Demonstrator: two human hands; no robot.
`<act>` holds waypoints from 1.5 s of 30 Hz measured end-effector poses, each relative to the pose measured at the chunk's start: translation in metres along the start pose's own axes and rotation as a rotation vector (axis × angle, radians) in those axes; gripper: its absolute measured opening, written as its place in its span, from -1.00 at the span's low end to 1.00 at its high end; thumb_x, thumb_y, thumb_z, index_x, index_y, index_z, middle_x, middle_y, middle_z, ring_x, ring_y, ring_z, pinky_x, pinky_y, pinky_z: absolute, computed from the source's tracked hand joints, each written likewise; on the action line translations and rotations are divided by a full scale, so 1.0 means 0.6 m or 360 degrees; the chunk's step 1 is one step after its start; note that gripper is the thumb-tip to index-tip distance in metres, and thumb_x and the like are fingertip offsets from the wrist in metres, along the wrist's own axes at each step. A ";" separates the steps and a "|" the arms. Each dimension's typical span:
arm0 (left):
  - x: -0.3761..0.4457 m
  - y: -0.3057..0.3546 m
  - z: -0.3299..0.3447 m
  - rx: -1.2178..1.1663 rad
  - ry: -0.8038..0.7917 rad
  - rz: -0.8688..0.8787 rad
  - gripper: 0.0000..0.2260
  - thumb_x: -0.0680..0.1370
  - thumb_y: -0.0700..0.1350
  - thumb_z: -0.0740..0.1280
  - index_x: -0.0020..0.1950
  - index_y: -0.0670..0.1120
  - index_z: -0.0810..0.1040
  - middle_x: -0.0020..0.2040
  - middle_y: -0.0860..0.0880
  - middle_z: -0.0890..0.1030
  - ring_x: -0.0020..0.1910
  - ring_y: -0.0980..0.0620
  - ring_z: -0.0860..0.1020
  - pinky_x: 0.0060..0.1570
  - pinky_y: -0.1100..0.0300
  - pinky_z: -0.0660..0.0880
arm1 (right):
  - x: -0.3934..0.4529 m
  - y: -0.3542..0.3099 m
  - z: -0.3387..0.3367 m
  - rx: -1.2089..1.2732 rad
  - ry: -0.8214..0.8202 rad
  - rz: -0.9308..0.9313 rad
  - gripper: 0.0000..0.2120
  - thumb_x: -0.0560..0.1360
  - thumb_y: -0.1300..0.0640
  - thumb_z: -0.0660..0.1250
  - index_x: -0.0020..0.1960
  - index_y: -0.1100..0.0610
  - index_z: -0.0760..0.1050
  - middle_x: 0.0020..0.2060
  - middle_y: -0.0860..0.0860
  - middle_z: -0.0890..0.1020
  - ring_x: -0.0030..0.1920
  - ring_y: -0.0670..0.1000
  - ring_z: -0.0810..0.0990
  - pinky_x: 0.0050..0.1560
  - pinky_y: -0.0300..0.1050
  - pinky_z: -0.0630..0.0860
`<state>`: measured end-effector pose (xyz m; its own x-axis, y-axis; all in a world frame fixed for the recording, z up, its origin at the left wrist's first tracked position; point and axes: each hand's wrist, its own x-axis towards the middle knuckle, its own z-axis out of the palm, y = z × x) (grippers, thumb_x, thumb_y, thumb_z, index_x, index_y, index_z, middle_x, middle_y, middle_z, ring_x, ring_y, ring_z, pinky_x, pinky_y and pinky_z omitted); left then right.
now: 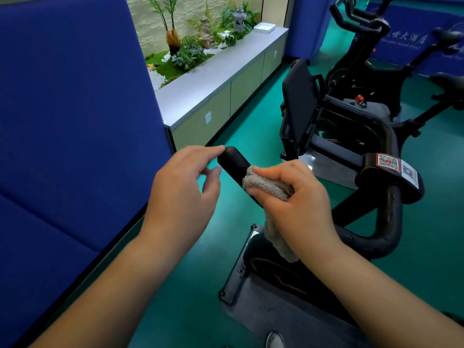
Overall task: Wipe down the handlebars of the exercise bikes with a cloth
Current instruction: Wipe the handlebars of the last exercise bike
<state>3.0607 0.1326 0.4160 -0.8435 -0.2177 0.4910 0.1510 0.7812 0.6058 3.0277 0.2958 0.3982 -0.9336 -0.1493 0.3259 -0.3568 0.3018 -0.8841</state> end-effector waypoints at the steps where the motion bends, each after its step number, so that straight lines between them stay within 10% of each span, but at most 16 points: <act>1: -0.011 0.013 -0.007 -0.0119 -0.0010 -0.0119 -0.81 0.53 -0.11 0.35 0.12 0.04 0.61 -0.04 0.17 0.59 -0.14 0.19 0.52 -0.13 0.47 0.40 | -0.003 -0.008 0.000 0.0032 0.0008 0.0031 -0.76 0.30 0.18 0.56 -0.06 0.04 0.62 -0.13 -0.03 0.59 -0.11 -0.21 0.56 -0.11 -0.43 0.43; 5: -0.041 0.036 -0.029 -0.0638 -0.0295 -0.0577 -0.68 0.31 0.20 0.37 -0.02 0.10 0.65 -0.17 0.19 0.66 -0.21 0.19 0.61 -0.24 0.44 0.48 | -0.026 -0.024 0.014 0.0207 -0.0033 0.0139 -0.69 0.30 0.12 0.56 -0.17 0.01 0.42 -0.16 0.01 0.61 -0.16 0.00 0.62 -0.18 -0.08 0.58; 9: -0.049 0.016 -0.027 -0.0893 -0.0495 -0.0796 -0.63 0.30 0.02 0.48 0.07 -0.02 0.65 -0.14 0.10 0.70 -0.16 0.17 0.65 -0.14 0.34 0.55 | -0.047 -0.017 0.035 0.0150 -0.0140 0.0123 -0.75 0.35 0.21 0.51 -0.17 0.01 0.44 -0.14 0.07 0.54 -0.20 -0.01 0.58 -0.23 -0.10 0.55; 15: -0.060 -0.019 -0.024 -0.1233 -0.0230 -0.0995 -0.78 0.37 -0.21 0.47 0.00 -0.09 0.65 -0.13 -0.05 0.71 -0.12 0.04 0.67 -0.10 0.24 0.58 | -0.063 -0.013 0.050 0.0459 -0.0357 0.0213 -0.84 0.43 0.30 0.45 -0.01 0.14 0.60 0.00 0.06 0.58 0.03 -0.03 0.63 0.08 -0.06 0.59; 22: -0.096 -0.009 0.018 -0.1280 0.0097 -0.1382 -0.85 0.44 -0.10 0.44 -0.03 -0.11 0.61 -0.18 -0.02 0.70 -0.15 0.08 0.65 0.05 0.02 0.58 | -0.068 -0.006 0.077 0.0344 -0.0048 0.0345 -0.86 0.38 0.32 0.49 -0.22 0.12 0.59 -0.21 0.06 0.62 -0.18 -0.04 0.64 -0.09 -0.17 0.58; 30: -0.105 0.019 0.041 -0.1149 -0.0032 -0.1103 -0.64 0.51 -0.05 0.40 0.29 0.15 0.52 0.10 0.06 0.65 0.10 -0.03 0.62 0.16 -0.15 0.51 | -0.080 -0.011 0.068 0.0474 -0.0182 0.0335 -0.73 0.47 0.44 0.31 -0.01 0.08 0.51 -0.15 -0.07 0.66 -0.09 -0.11 0.66 -0.05 -0.26 0.57; 37: -0.075 0.012 0.047 -0.1157 0.0024 -0.0956 -0.63 0.48 -0.14 0.44 0.27 0.08 0.56 0.09 0.10 0.64 0.06 0.17 0.61 0.15 0.10 0.54 | -0.033 -0.021 0.015 0.0143 -0.0394 0.0066 -0.66 0.50 0.41 0.24 0.00 -0.03 0.51 -0.16 -0.13 0.70 -0.10 -0.10 0.67 -0.06 0.00 0.58; 45: -0.033 -0.001 0.071 -0.1218 0.0542 -0.0946 -0.85 0.50 -0.23 0.40 -0.06 0.01 0.56 -0.11 0.03 0.69 -0.12 0.06 0.66 -0.09 0.12 0.58 | 0.041 -0.015 -0.024 -0.0163 -0.0207 -0.0057 -0.70 0.52 0.33 0.30 0.07 -0.05 0.57 0.01 -0.09 0.62 0.03 -0.16 0.61 0.08 -0.27 0.53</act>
<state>3.0554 0.1616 0.3794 -0.7160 -0.6954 0.0608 0.1455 -0.0634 0.9873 3.0075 0.3028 0.4190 -0.9103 -0.2801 0.3047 -0.3976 0.3874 -0.8318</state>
